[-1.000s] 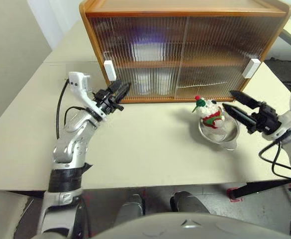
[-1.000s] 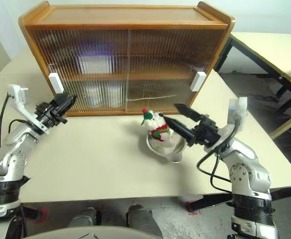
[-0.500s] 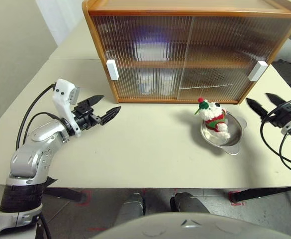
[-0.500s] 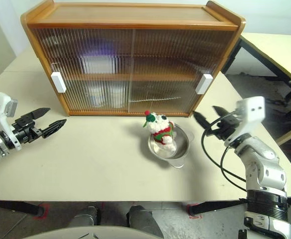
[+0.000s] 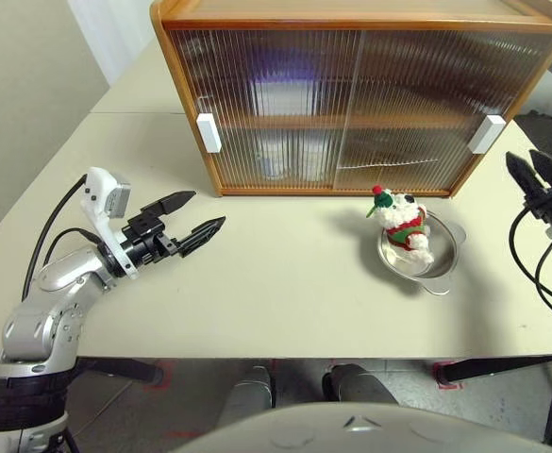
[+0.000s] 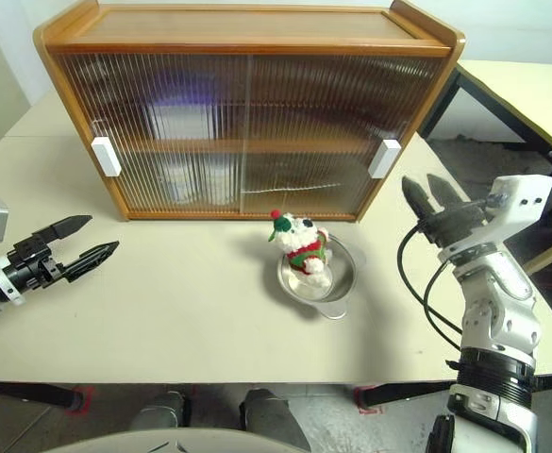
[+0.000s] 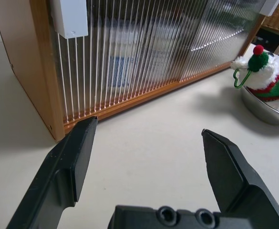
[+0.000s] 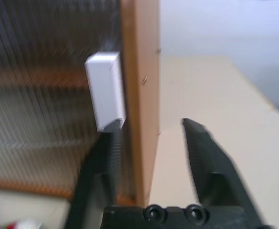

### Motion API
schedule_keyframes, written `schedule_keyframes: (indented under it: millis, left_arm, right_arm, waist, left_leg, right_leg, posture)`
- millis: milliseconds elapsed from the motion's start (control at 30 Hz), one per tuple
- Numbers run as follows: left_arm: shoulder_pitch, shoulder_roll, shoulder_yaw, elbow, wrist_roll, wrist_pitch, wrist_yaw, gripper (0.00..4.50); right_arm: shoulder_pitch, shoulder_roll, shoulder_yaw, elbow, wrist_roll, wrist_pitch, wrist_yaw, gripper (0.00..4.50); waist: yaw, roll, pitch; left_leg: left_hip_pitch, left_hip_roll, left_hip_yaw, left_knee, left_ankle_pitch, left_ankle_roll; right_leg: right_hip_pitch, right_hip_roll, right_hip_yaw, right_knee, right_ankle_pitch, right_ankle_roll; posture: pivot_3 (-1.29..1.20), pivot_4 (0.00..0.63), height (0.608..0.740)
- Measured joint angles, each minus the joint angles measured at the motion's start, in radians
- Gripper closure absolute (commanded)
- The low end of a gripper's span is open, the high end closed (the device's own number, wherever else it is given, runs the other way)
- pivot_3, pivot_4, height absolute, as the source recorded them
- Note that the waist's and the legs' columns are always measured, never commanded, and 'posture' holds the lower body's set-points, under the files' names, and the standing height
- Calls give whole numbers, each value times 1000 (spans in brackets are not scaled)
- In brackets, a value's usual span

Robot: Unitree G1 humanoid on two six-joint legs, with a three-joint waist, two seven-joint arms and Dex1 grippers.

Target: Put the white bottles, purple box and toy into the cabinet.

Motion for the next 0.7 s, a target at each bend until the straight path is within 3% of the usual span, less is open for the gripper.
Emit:
schedule_keyframes:
  millis: [100, 133, 367, 700]
  left_arm:
    - [23, 1, 0, -1, 1, -6, -10, 0]
    - [26, 3, 0, -1, 0, -6, -18, 0]
    - [18, 26, 1, 3, 8, -13, -54, 0]
    - [-13, 19, -6, -2, 12, -7, -36, 0]
  right_arm:
    - [-1, 0, -2, -1, 0, -1, -23, 4323]
    - [-1, 2, -2, -7, 2, 5, -28, 4471]
    - [4, 24, 37, -84, 43, 87, 19, 4471]
    - [-29, 41, 63, -87, 22, 121, -43, 4471]
  waist:
    - [0, 0, 0]
    - [-1, 0, 0]
    - [-1, 0, 0]
    - [-1, 0, 0]
  left_leg:
    - [0, 0, 0, 0, 0, -1]
    - [0, 0, 0, 0, -1, -1]
    - [2, 1, 0, -2, -1, -2]
    - [2, 2, 0, -4, -1, -2]
  right_leg:
    - [0, 0, 0, 2, -4, -5]
    - [-1, 0, 0, 2, -4, -6]
    - [-1, 1, 0, 3, -6, -8]
    - [-1, 1, -1, 3, -3, -1]
  posture:
    - [-148, 85, 740]
    - [-149, 85, 740]
    - [-151, 80, 740]
    - [-152, 67, 740]
